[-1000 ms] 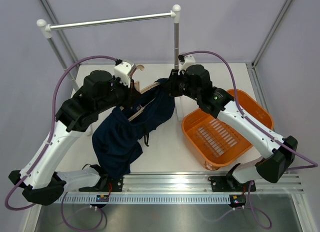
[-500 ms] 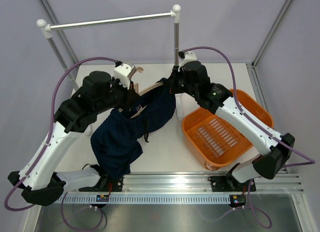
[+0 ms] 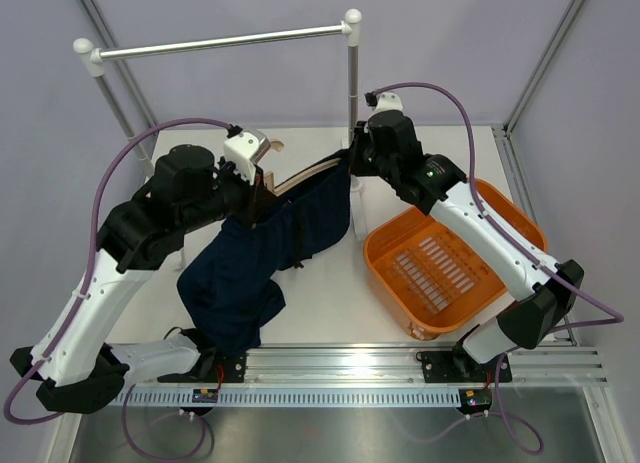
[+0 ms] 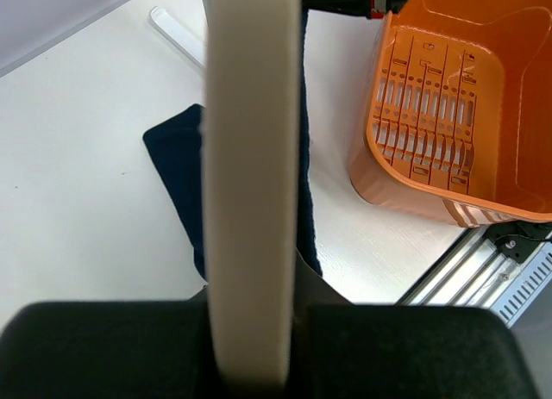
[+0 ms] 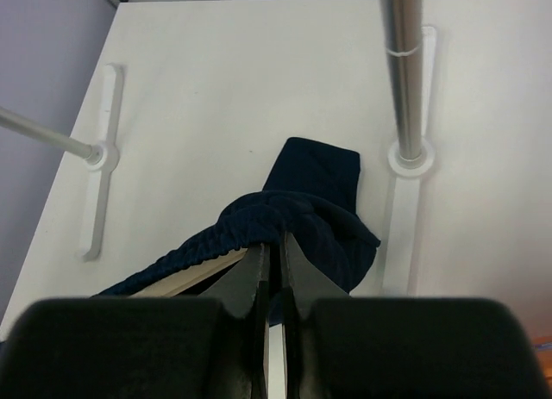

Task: Remove the shorts from the hanger

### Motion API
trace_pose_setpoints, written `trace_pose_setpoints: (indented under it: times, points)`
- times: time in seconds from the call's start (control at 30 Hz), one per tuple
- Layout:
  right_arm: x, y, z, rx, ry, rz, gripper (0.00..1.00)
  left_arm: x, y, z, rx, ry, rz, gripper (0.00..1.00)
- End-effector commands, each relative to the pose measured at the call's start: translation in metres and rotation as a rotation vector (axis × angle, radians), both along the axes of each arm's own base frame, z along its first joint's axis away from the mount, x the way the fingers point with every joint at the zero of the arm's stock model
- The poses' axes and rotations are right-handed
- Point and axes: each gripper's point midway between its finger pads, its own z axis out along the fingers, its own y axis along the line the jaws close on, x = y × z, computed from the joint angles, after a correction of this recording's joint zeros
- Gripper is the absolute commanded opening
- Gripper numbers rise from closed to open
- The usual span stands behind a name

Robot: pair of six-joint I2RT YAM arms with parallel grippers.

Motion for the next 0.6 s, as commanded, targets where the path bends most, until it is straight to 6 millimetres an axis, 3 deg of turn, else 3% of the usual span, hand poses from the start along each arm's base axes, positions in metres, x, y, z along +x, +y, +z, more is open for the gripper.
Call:
trace_pose_setpoints:
  times: [0.0,0.13,0.3,0.57]
  points:
    - [0.032,-0.046,0.009,-0.041,-0.049,-0.169,0.00,-0.026,0.004,0.027,-0.050,-0.053,-0.078,0.00]
    - [0.038,-0.059,0.000,-0.044,-0.030,-0.193,0.00,-0.030,0.006,0.029,-0.054,-0.059,-0.089,0.00]
    - [0.036,-0.051,-0.011,-0.034,-0.003,-0.156,0.00,-0.032,0.007,0.037,-0.075,-0.082,-0.091,0.00]
    - [0.037,-0.055,-0.022,-0.061,0.010,-0.157,0.00,-0.036,0.016,0.060,-0.133,-0.149,-0.055,0.00]
